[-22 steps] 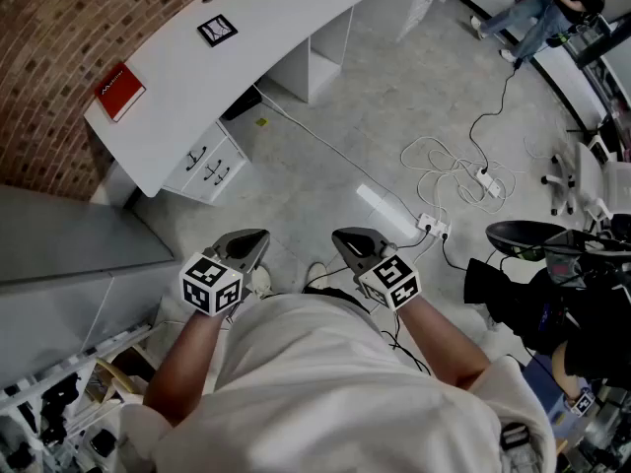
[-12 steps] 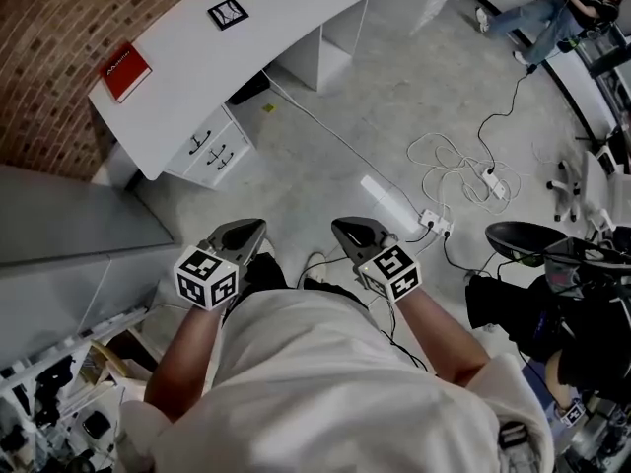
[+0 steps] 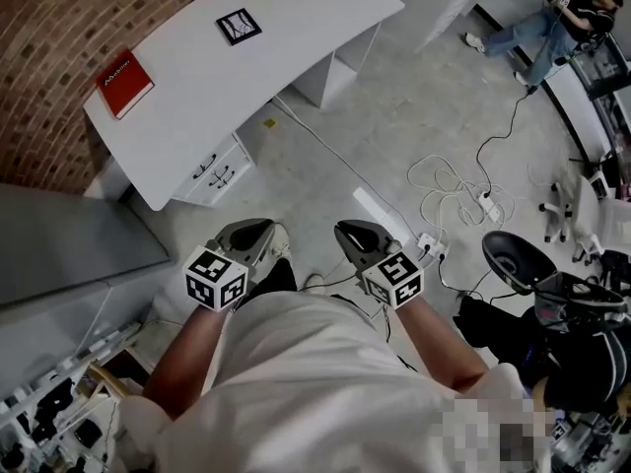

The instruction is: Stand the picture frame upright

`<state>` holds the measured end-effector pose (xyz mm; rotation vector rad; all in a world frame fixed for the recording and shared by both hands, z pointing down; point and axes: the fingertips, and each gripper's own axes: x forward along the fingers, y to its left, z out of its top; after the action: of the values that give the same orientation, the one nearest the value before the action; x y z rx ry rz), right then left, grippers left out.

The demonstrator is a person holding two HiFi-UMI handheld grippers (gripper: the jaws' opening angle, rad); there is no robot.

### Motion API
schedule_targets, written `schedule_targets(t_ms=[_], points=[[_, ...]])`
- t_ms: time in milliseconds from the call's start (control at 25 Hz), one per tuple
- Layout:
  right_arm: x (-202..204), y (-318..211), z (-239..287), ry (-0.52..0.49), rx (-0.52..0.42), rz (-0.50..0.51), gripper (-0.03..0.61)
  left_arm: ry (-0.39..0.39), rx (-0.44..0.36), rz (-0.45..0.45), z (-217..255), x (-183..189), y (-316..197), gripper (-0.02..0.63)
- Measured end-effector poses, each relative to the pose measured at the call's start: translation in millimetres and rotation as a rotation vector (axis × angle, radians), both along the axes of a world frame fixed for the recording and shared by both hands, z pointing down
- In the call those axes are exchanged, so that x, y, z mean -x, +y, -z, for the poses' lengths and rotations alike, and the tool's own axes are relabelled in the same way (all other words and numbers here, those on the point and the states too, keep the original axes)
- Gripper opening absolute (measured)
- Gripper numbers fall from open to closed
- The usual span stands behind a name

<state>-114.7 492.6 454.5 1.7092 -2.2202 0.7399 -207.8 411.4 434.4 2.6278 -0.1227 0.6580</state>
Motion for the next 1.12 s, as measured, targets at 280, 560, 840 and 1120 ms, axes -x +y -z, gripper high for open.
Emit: schedule_targets(t_ms=[280,560,840,1120], points=[[-18.5,-107.2,12.9,0.063,-0.004,-0.021,0.051,0.03,-0.005,0.013,4.0,-11.4,-101.2,0.044],[-26.1,-178.7,23.8,0.074,0.008,-0.004,0.051,0.055,0.016,0.074,7.0,-2.5,-168.5,0.061],[-31.6,-233.1,35.0,0.089,-0.002,0.062,0.049,0.062,0.038,0.171,8.6,7.0,-213.1,0.061],[-66.9,-277.8,21.9,0.048,-0.001,0.092,0.049,0.046,0.028,0.212,2.7,-26.5,-254.6,0.061]])
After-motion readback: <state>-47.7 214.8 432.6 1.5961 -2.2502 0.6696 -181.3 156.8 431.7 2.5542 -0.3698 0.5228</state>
